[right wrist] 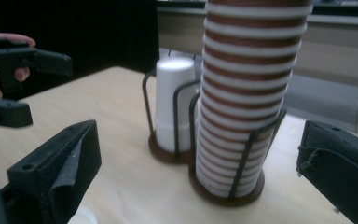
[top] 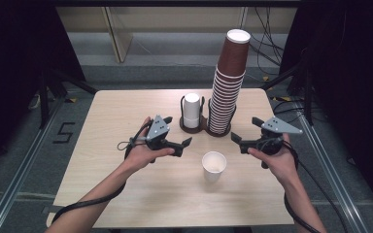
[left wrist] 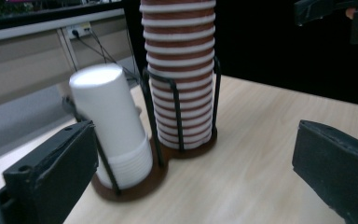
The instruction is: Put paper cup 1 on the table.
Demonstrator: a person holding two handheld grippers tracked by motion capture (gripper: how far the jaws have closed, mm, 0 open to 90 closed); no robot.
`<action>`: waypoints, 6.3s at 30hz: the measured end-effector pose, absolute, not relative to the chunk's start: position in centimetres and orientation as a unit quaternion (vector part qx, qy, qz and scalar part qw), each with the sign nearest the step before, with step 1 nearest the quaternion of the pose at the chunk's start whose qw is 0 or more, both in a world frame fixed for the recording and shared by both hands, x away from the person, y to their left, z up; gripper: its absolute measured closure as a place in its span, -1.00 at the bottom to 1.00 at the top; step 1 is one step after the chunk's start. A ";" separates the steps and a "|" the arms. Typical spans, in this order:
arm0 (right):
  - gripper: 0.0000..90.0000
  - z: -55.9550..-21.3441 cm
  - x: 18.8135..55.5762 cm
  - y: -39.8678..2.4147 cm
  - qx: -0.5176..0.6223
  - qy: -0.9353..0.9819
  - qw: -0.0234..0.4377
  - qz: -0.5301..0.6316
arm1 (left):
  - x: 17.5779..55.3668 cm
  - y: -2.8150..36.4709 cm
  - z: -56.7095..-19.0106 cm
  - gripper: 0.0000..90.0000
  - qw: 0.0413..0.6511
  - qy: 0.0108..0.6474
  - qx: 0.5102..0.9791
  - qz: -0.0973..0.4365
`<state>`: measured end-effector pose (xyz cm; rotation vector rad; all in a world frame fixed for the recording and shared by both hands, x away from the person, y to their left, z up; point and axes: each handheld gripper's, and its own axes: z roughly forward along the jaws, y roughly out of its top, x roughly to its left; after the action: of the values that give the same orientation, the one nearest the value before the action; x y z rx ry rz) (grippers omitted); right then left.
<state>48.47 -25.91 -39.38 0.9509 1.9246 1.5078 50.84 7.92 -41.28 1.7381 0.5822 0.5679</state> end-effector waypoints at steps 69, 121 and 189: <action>-0.62 -25.0 61.2 -21.5 0.395 0.623 0.304 0.602 | 63.6 -4.6 -31.5 -0.92 0.609 0.261 0.724 0.190; -0.60 -20.4 56.6 -25.5 0.378 0.523 0.325 0.691 | 63.6 -4.9 -30.9 -0.93 0.597 0.251 0.733 0.207; -0.61 -39.7 45.9 -15.2 0.455 0.588 0.082 0.663 | 44.3 9.5 -41.8 -1.00 0.574 0.203 0.764 0.215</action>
<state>45.93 -15.22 -39.69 1.3607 1.7582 1.9812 44.32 9.51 -41.79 1.7905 0.4751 0.5036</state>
